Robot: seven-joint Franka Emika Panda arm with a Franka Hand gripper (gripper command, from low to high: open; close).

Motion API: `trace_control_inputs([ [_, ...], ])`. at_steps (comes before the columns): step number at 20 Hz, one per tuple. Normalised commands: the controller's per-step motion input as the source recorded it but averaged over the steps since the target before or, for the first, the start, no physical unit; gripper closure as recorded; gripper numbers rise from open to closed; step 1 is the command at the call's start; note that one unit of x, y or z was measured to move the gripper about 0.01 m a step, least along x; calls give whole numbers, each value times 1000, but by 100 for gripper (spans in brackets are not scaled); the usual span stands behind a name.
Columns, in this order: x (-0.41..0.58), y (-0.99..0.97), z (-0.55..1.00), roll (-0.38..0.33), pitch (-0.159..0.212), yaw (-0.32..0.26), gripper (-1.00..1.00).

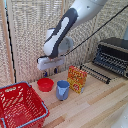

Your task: Please locate the crimson dish within your space. Move your hand towards it gently. Tenderly hold the bowl carefully using your fingers and raise it. With caution, shift it towards the basket. Kindly let loose of the dish to drop it in the basket.

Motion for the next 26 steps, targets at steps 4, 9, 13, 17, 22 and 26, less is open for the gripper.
trace_control_inputs([
  [4,365,11,-249,-40,27,87,-100],
  [9,171,60,-89,-23,53,18,100],
  [13,24,11,-19,-1,31,0,100],
  [17,66,21,-36,-7,34,0,100],
  [22,55,6,-7,0,39,0,100],
  [26,41,4,216,10,81,2,100],
])
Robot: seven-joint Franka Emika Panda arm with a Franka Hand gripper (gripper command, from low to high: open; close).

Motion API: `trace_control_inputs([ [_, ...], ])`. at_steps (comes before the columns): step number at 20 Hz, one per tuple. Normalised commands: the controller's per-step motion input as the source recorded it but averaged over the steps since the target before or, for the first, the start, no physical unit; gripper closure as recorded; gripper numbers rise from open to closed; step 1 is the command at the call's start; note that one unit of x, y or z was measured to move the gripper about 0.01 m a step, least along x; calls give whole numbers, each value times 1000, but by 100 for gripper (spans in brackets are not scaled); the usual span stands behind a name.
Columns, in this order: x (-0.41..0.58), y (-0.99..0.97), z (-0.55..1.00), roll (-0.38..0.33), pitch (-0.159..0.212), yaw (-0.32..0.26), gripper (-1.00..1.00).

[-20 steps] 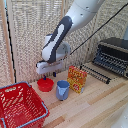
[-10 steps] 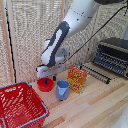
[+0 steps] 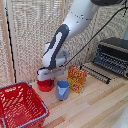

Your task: Please locate the crimson dish within your space. Move your hand towards it gently. Tenderly hold the bowl carefully using your fingers and raise it. With caution, shift it towards the basket. Kindly let loose of the dish to drop it in the basket.

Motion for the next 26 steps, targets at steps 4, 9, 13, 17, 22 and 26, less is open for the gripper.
trace_control_inputs([
  [4,157,-55,846,46,79,22,100],
  [9,115,-144,1000,21,36,0,100],
  [13,45,26,959,48,65,13,100],
  [17,-203,513,854,58,54,13,100],
  [22,-250,746,839,0,22,18,100],
  [26,-135,849,619,-5,6,0,100],
])
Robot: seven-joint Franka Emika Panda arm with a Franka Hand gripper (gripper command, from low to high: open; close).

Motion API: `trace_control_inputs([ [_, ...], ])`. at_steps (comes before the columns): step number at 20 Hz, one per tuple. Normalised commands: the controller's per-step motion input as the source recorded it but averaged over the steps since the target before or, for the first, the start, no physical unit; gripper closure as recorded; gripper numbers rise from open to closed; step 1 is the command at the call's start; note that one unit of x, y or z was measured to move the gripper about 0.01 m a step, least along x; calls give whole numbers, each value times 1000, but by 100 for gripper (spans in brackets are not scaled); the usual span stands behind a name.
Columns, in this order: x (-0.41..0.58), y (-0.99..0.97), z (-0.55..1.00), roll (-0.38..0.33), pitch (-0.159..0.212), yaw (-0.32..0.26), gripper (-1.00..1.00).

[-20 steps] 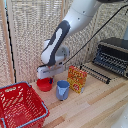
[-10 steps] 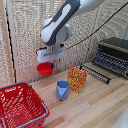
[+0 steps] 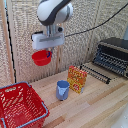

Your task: Please locate the crimson dish within your space. Move your hand towards it gently. Tenderly hold the bowl carefully using your fingers and raise it. With caution, shift it towards the basket. Kindly let loose of the dish to drop it in the basket.

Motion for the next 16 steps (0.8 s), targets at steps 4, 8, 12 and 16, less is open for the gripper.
trace_control_inputs([
  [4,-164,932,174,-31,0,0,100],
  [8,-196,971,-80,-36,-2,0,100],
  [12,-211,936,-269,-40,0,0,100],
  [16,-163,695,-371,-39,-8,9,100],
])
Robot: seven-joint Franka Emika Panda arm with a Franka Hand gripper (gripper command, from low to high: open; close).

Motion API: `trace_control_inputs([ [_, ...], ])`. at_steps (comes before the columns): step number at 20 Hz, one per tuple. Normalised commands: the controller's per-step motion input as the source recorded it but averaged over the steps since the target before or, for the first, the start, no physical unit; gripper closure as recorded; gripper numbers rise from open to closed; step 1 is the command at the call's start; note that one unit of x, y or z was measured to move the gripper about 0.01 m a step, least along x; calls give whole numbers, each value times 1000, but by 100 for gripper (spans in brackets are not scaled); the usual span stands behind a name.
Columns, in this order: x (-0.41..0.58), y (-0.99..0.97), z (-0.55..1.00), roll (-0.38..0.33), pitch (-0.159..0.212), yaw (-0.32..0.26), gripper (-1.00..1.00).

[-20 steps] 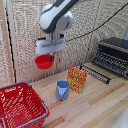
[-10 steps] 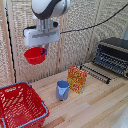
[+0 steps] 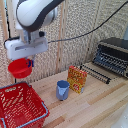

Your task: Please locate the crimson dish within your space. Move your hand towards it gently. Tenderly hold the bowl carefully using your fingers and raise it. With caution, shift it towards the basket. Kindly let loose of the dish to drop it in the basket.

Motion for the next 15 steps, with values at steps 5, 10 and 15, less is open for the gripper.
trace_control_inputs([
  [5,-69,187,-323,-123,-1,32,-100],
  [10,130,-397,586,-9,-130,66,-100],
  [15,395,-483,377,0,-269,126,-100],
])
